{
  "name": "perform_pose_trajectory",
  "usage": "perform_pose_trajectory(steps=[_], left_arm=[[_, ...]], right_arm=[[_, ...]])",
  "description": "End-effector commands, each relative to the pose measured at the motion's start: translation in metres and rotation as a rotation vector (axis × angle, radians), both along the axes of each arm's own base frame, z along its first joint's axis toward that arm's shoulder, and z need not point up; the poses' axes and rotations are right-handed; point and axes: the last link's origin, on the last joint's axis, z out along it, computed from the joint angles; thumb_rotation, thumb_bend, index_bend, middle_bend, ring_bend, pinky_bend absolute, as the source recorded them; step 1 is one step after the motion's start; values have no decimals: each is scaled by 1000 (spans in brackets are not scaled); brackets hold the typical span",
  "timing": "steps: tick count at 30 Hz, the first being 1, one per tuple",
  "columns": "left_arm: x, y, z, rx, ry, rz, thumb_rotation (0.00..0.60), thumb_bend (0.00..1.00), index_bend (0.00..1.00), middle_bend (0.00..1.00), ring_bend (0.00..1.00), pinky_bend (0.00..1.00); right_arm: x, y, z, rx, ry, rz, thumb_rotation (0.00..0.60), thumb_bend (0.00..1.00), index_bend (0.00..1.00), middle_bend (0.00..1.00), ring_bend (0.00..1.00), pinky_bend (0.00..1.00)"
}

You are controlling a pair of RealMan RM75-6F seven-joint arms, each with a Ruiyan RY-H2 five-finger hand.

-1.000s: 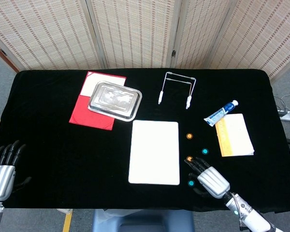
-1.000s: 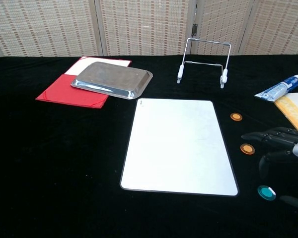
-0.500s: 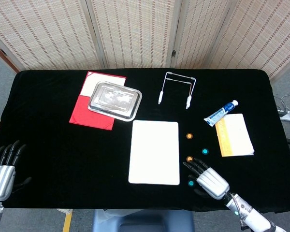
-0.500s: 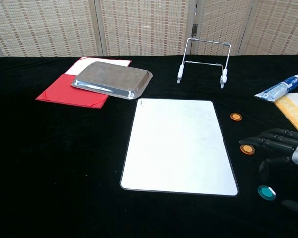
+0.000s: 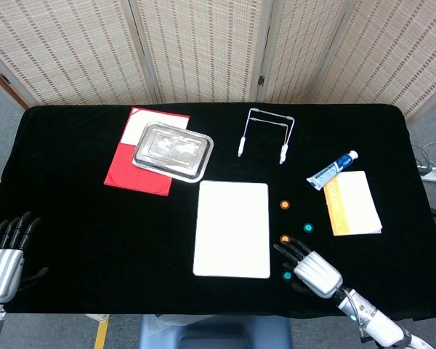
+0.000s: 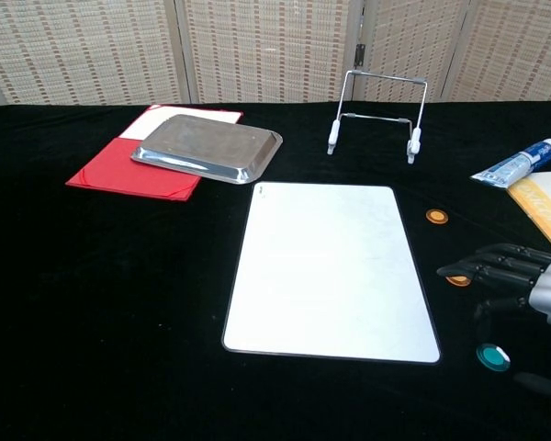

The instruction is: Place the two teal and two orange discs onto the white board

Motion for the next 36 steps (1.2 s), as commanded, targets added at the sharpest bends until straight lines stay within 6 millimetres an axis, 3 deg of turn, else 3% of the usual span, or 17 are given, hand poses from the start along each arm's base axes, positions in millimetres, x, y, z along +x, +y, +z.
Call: perform_pose_trajectory(steps=[1, 19, 28, 36], left_arm=[[0, 0, 0, -1, 0, 2, 600, 192, 0, 0, 2, 0], [-4, 0, -1, -6, -8, 12, 600, 192, 0, 0, 2, 0], [-6, 0, -1, -4, -12, 14, 600, 193, 0, 0, 2, 0], [-6, 1, -1, -1, -16, 8, 600, 192, 0, 0, 2, 0]], right_arm=[[0, -2, -1, -5, -3, -1, 600, 395, 414, 80, 0, 0], [-3, -5, -8, -10, 2, -11, 600, 394, 475, 105, 0, 0], [-2, -6, -10, -23, -1, -9, 600, 394, 558, 141, 16, 0], [20, -21, -3, -47, -70, 2, 600, 395, 564, 146, 21, 0]])
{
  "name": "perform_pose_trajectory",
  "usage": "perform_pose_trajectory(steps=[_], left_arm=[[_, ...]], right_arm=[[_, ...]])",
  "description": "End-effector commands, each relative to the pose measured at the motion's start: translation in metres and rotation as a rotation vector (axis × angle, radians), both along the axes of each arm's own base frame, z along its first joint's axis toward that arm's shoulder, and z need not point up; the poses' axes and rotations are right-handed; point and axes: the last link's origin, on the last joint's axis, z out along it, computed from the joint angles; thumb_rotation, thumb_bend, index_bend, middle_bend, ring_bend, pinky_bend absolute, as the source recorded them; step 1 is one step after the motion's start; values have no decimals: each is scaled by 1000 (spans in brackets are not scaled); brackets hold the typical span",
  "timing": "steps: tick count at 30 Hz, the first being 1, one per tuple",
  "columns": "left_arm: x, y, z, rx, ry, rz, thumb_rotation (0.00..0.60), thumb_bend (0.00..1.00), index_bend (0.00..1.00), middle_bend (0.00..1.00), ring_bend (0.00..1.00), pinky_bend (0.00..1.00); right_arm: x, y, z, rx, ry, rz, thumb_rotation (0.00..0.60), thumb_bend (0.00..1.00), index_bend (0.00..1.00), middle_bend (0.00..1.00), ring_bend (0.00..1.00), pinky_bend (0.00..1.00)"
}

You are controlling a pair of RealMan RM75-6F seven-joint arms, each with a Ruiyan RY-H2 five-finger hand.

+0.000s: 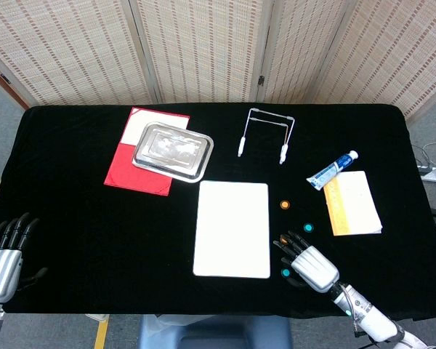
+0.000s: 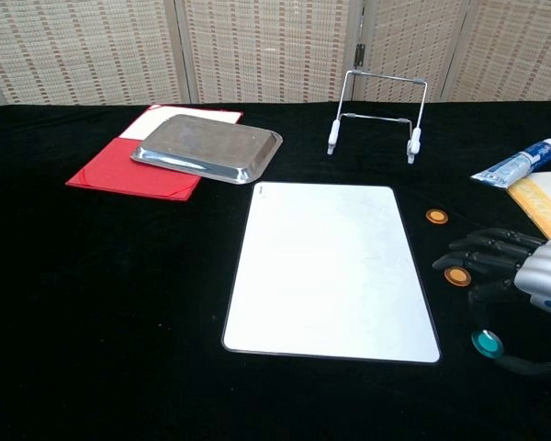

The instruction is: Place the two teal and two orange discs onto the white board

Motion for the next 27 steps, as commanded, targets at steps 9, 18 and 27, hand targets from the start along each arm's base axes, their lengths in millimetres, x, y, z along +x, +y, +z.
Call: perform_pose_trajectory(steps=[9, 18, 27], left_arm=[[3, -1, 1, -1, -4, -12, 600, 192, 0, 0, 2, 0], [1, -1, 2, 1, 1, -3, 600, 192, 0, 0, 2, 0], [-1, -1, 1, -1, 0, 4, 600, 192, 0, 0, 2, 0]], right_arm=[[81, -44, -19, 32, -48, 72, 600, 395, 564, 147, 14, 0], [135, -66, -59, 99, -21, 117, 600, 394, 500, 134, 0, 0], [142, -70, -61, 75, 18, 104, 600, 394, 88, 76, 0, 0]])
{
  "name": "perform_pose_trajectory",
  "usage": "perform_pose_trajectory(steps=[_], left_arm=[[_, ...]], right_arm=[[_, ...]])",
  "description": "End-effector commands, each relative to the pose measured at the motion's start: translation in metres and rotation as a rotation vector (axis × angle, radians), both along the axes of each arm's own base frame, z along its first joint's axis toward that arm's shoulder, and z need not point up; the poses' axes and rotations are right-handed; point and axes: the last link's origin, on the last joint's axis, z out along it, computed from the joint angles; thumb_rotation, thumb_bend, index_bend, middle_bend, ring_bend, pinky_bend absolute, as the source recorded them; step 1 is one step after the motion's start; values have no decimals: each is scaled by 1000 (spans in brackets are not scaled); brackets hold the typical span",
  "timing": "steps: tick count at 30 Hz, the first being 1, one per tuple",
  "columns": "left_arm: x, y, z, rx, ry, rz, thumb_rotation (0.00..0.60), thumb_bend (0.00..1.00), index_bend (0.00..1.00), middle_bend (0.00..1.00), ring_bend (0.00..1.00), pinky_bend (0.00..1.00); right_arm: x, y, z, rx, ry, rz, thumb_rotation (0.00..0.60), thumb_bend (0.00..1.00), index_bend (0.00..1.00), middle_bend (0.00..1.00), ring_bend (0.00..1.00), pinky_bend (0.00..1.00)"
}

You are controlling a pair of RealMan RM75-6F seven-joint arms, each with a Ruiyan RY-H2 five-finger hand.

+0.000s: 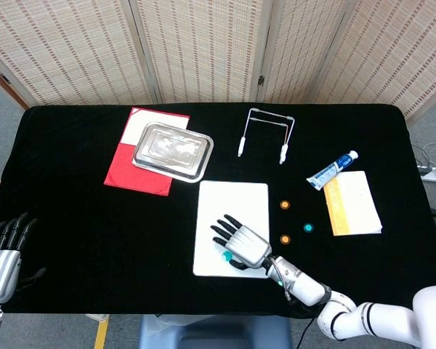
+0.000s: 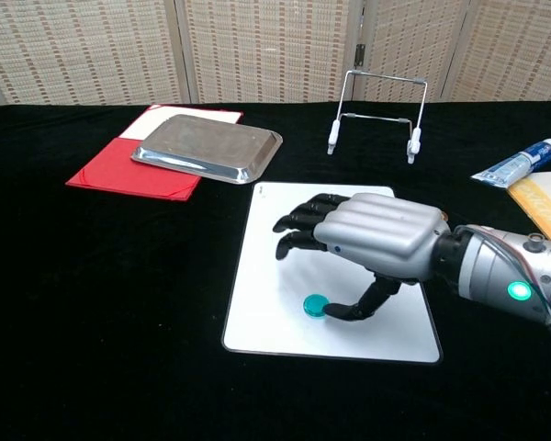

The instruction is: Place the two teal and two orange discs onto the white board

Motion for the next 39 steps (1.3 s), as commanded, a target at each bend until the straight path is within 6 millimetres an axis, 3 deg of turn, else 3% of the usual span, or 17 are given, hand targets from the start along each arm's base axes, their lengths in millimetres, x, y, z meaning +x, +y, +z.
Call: perform_pose_trajectory(steps=[1, 3, 8, 14, 17, 23, 31, 39], left_arm=[[0, 0, 0, -1, -1, -2, 600, 192, 0, 0, 2, 0], [0, 0, 0, -2, -3, -3, 600, 192, 0, 0, 2, 0], [-1, 2, -1, -6, -4, -1, 600, 192, 0, 0, 2, 0], [7, 4, -7, -27, -5, -27, 600, 192, 0, 0, 2, 0], [10, 5, -8, -27, -6, -37, 600, 192, 0, 0, 2, 0], [12, 4, -6, -25, -7, -40, 600, 192, 0, 0, 2, 0], [10, 3, -6, -29, -8, -33, 600, 192, 0, 0, 3, 0], [11, 4, -8, -34, -9, -34, 600, 192, 0, 0, 3, 0]], right_arm=[[-5, -4, 11, -46, -31, -26, 600, 394, 86, 77, 0, 0], [-16, -9, 24, -97, -55, -57, 600, 394, 101, 80, 0, 0], [-69, -23, 67, -220, -52, -192, 600, 395, 162, 85, 0, 0], [-118, -23, 96, -269, 71, -253, 600, 396, 164, 63, 0, 0], [-132, -21, 102, -293, 128, -245, 600, 396, 124, 41, 0, 6], [-150, -14, 102, -281, 140, -273, 600, 410, 115, 48, 1, 140], [-171, -14, 104, -270, 129, -355, 600, 410, 314, 84, 32, 172], [-175, -22, 95, -258, 116, -387, 600, 410, 390, 117, 42, 172]])
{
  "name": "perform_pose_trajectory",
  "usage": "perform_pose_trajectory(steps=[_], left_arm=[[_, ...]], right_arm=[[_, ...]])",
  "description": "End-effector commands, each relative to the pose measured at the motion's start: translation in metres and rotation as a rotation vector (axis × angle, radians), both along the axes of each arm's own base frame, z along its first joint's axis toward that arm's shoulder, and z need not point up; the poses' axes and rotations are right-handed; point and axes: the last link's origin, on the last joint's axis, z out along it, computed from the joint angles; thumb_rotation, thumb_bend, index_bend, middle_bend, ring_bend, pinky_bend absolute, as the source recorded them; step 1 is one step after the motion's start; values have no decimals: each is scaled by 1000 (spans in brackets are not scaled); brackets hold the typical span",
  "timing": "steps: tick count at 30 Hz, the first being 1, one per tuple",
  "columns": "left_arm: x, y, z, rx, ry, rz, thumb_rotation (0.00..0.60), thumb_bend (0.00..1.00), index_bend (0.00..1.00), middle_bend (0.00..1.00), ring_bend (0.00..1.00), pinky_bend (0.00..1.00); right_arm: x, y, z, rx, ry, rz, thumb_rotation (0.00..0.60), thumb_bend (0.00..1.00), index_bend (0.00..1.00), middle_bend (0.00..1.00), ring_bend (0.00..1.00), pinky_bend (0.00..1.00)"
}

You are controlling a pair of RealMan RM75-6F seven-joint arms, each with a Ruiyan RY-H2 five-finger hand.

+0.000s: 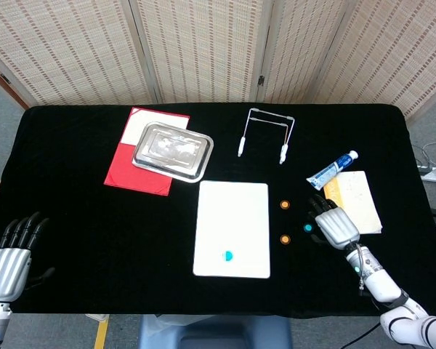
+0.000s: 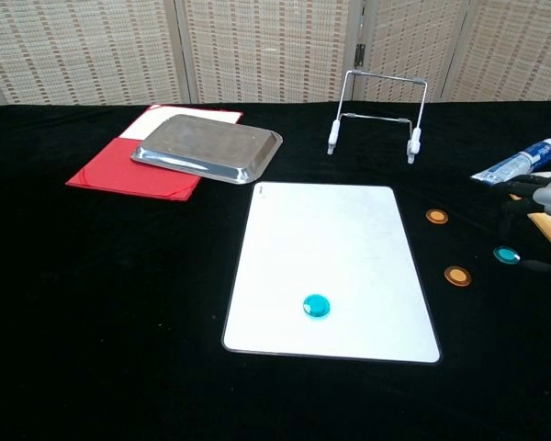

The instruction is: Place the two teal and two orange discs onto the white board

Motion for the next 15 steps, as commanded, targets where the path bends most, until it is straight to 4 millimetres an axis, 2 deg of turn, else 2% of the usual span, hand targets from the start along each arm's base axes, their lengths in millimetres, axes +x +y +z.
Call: perform_pose_trajectory(steps=[1, 15], left_arm=[[0, 0, 0, 1, 0, 0, 600, 192, 0, 0, 3, 0], [-2, 1, -2, -6, -1, 8, 600, 192, 0, 0, 3, 0]], right_arm=[[1, -4, -4, 1, -8, -2, 600, 410, 399, 122, 44, 172], [1, -10, -12, 6, -2, -2, 600, 410, 421, 139, 50, 172]])
